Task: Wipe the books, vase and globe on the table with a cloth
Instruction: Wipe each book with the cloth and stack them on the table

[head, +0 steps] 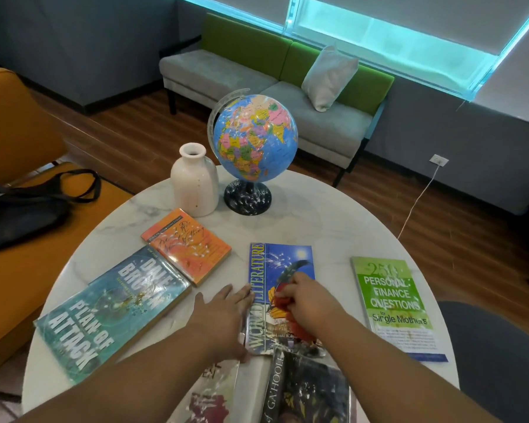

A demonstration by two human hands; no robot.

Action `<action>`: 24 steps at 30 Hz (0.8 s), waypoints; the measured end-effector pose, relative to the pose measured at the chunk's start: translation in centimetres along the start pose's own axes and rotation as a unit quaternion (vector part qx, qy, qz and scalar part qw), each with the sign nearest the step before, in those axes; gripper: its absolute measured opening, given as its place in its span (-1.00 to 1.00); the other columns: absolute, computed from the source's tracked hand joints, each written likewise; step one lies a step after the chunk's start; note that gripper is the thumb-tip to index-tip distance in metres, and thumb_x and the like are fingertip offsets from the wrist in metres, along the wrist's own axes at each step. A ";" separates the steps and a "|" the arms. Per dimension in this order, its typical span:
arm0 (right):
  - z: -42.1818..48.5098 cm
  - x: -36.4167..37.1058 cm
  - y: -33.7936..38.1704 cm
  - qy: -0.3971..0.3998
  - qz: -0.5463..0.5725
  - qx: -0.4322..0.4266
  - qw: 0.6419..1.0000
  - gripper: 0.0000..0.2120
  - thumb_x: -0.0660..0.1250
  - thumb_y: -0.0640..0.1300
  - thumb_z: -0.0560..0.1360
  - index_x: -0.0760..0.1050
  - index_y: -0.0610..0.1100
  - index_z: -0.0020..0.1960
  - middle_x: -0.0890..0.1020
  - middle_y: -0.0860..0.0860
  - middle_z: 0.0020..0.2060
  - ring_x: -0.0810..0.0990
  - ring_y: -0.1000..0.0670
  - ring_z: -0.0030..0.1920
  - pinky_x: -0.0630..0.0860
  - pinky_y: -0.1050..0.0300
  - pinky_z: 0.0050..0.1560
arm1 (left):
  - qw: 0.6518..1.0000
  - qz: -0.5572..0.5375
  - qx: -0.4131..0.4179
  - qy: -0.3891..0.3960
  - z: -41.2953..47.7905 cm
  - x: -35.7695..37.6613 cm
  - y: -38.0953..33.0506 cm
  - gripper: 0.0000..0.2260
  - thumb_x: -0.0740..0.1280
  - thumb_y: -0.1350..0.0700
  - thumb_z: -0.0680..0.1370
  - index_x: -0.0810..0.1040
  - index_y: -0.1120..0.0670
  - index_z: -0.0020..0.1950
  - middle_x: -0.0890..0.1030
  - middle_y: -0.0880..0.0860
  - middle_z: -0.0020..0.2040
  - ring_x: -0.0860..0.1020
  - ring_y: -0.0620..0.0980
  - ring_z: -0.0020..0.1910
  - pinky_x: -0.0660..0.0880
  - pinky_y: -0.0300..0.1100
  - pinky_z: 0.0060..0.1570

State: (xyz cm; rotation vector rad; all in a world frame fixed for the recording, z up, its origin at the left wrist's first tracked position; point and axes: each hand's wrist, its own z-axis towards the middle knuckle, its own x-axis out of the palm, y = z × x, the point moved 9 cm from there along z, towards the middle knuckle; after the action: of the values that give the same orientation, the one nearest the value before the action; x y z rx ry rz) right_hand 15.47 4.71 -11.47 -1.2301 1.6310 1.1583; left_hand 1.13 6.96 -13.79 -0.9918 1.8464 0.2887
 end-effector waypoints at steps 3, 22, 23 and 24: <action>-1.3 -2.0 -3.0 -0.052 0.015 0.061 0.997 -0.89 0.29 -0.23 0.49 0.51 -0.04 -0.09 0.53 -0.01 -0.18 0.50 0.00 -0.33 0.43 0.17 -0.31 | 1.000 0.021 0.007 -0.015 0.2 -0.5 -0.5 0.01 0.45 -0.24 0.37 -0.14 -0.04 0.58 -0.15 -0.12 0.58 -0.10 -0.05 0.56 -0.03 0.21 0.46; -8.1 -4.2 -9.2 -0.120 0.300 0.245 0.914 -0.72 0.37 -0.28 0.47 0.65 0.01 0.10 0.67 0.03 0.02 0.52 0.13 -0.08 0.35 0.44 -0.13 | 0.996 0.043 0.026 -0.070 1.8 -2.0 -3.6 -0.07 0.44 -0.14 0.37 0.01 0.11 0.57 -0.04 0.09 0.58 0.55 0.04 0.16 0.50 -0.15 0.06; -8.1 -4.1 -9.2 -0.125 0.314 0.243 0.909 -0.72 0.37 -0.29 0.47 0.65 0.00 0.08 0.67 0.03 0.00 0.52 0.14 -0.10 0.33 0.50 -0.18 | 0.996 0.030 0.021 -0.078 2.2 -2.1 -3.8 -0.09 0.43 -0.18 0.37 0.04 0.10 0.57 0.03 0.10 0.57 0.55 0.04 0.15 0.51 -0.14 0.08; -8.2 -4.1 -9.2 -0.128 0.323 0.243 0.905 -0.72 0.37 -0.30 0.47 0.65 0.00 0.07 0.67 0.03 -0.01 0.52 0.14 -0.10 0.32 0.52 -0.19 | 0.996 0.018 0.015 -0.086 2.5 -2.2 -4.1 -0.12 0.42 -0.19 0.37 0.11 0.09 0.54 0.13 0.09 0.53 0.56 0.04 0.13 0.52 -0.13 0.08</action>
State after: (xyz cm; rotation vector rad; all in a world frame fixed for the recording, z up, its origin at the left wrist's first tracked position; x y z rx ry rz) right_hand 24.88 -3.14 -7.16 -0.1975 2.0156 1.1198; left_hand 6.19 6.90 -12.29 -0.8866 1.7091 0.3557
